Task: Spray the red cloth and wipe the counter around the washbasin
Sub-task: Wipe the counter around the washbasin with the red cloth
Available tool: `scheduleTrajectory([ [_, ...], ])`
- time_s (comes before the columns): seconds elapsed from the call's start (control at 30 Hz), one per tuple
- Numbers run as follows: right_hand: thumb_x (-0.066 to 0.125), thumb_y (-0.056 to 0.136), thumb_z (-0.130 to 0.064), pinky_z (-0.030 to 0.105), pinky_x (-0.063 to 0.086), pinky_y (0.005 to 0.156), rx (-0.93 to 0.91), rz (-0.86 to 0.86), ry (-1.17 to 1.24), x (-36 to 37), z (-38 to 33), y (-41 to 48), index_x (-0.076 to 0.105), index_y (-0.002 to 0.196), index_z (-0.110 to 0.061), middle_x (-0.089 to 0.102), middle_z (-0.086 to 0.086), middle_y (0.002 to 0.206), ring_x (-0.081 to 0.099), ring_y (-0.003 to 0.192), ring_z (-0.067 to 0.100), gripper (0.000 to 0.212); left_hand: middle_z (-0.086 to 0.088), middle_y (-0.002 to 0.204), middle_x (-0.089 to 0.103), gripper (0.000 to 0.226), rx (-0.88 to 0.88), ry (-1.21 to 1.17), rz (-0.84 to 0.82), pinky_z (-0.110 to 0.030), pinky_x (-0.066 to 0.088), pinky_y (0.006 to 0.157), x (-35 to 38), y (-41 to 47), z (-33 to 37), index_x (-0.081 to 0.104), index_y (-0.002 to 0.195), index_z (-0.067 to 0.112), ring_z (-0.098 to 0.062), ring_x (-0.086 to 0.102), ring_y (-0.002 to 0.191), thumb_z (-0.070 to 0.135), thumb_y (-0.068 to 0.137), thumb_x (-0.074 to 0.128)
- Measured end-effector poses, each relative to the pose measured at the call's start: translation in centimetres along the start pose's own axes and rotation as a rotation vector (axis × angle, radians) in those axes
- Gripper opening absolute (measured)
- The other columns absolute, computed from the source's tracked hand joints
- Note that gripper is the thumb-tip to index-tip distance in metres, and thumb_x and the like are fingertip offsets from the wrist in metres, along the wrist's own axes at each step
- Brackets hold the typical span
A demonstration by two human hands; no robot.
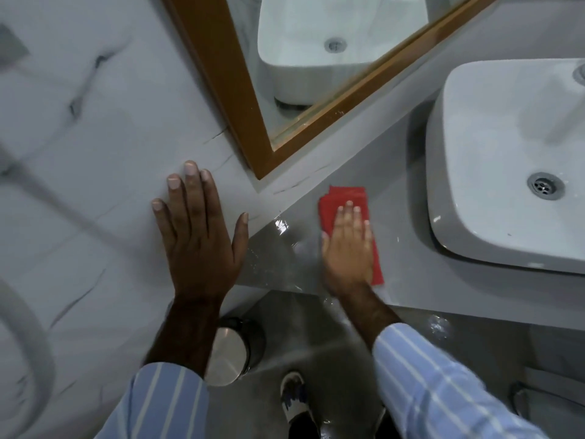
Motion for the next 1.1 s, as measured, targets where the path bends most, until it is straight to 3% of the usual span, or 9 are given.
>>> scheduleTrajectory([
  [0.2,0.041,0.105,-0.044,0.047,0.025,0.128,-0.894,-0.172,-0.054,3.7,-10.0,-7.5,0.035,0.159,-0.009,0.036,0.012,0.167,0.033,0.155,0.027,0.065,-0.027,0.165,0.026,0.078,0.035,-0.073,0.025,-0.048,0.006,0.130,-1.2,-0.6,-1.3,0.024,0.160,-0.003,-0.035,0.013,0.157,0.047,0.105,0.049],
  [0.3,0.051,0.101,-0.047,0.048,0.038,0.122,-0.803,-0.124,-0.036,2.7,-5.4,-5.3,0.043,0.157,-0.011,0.044,0.010,0.163,0.041,0.152,0.025,0.067,-0.028,0.165,0.026,0.078,-0.013,-0.054,0.047,-0.047,0.004,0.130,-2.5,-1.4,-3.5,0.021,0.161,-0.002,-0.037,0.014,0.156,0.045,0.105,0.048],
  [0.4,0.044,0.106,-0.050,0.043,0.013,0.128,-0.327,-0.095,0.019,1.4,-1.0,-2.9,0.029,0.163,-0.013,0.031,0.006,0.170,0.028,0.158,0.024,0.069,-0.028,0.166,0.024,0.080,-0.039,0.009,0.027,-0.048,0.000,0.130,-2.6,-1.6,-4.1,0.018,0.161,-0.001,-0.041,0.017,0.155,0.047,0.105,0.047],
  [0.47,0.052,0.104,-0.045,0.046,0.016,0.124,-0.227,-0.019,0.003,1.6,-3.3,-3.1,0.035,0.160,-0.008,0.038,0.012,0.166,0.035,0.154,0.030,0.069,-0.029,0.165,0.025,0.081,-0.048,0.017,0.025,-0.049,-0.002,0.129,-2.4,-1.5,-3.7,0.019,0.161,-0.003,-0.044,0.017,0.154,0.048,0.105,0.047],
  [0.6,0.042,0.105,-0.040,0.049,0.017,0.128,-0.808,-0.207,-0.049,4.2,-12.5,-7.4,0.028,0.162,-0.011,0.028,0.011,0.171,0.024,0.159,0.030,0.066,-0.031,0.165,0.025,0.082,-0.052,0.028,0.043,-0.054,0.000,0.127,-2.3,-1.5,-3.2,0.020,0.160,-0.005,-0.047,0.018,0.153,0.047,0.104,0.049],
  [0.67,0.037,0.107,-0.043,0.048,0.018,0.130,-0.959,-0.246,-0.112,5.1,-12.3,-8.5,0.022,0.164,-0.013,0.023,0.008,0.173,0.020,0.160,0.027,0.066,-0.031,0.165,0.023,0.082,-0.057,0.018,0.035,-0.054,-0.001,0.127,-2.3,-1.5,-3.3,0.019,0.160,-0.005,-0.046,0.016,0.153,0.048,0.104,0.049],
  [0.83,0.049,0.101,-0.046,0.050,0.039,0.120,-0.556,-0.127,-0.040,2.0,0.7,-7.1,0.039,0.159,-0.011,0.036,0.009,0.167,0.034,0.155,0.025,0.068,-0.030,0.166,0.021,0.081,-0.060,-0.029,0.018,-0.050,-0.005,0.128,-2.4,-1.7,-3.6,0.016,0.162,-0.003,-0.046,0.016,0.154,0.047,0.106,0.047],
  [0.97,0.029,0.108,-0.045,0.052,0.027,0.127,-0.081,-0.025,-0.090,-2.4,13.4,-7.2,0.026,0.163,-0.009,0.026,0.011,0.171,0.024,0.159,0.027,0.066,-0.031,0.166,0.021,0.079,-0.082,-0.090,0.003,-0.059,0.005,0.126,-2.4,-1.6,-3.4,0.016,0.162,-0.003,-0.047,0.016,0.154,0.045,0.107,0.046],
  [1.1,0.030,0.106,-0.041,0.053,0.026,0.127,0.258,0.026,-0.051,-1.9,11.9,-5.8,0.029,0.161,-0.004,0.032,0.017,0.169,0.030,0.156,0.033,0.066,-0.031,0.166,0.022,0.079,-0.098,-0.099,-0.008,-0.065,0.011,0.124,-2.4,-1.7,-3.5,0.017,0.161,-0.004,-0.049,0.018,0.153,0.045,0.107,0.047],
])
Point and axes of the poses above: each hand's wrist, its own y-axis towards the middle knuckle, its own x-axis out of the palm, z = x × y, the point moved 7 cm from there along y, towards the middle knuckle
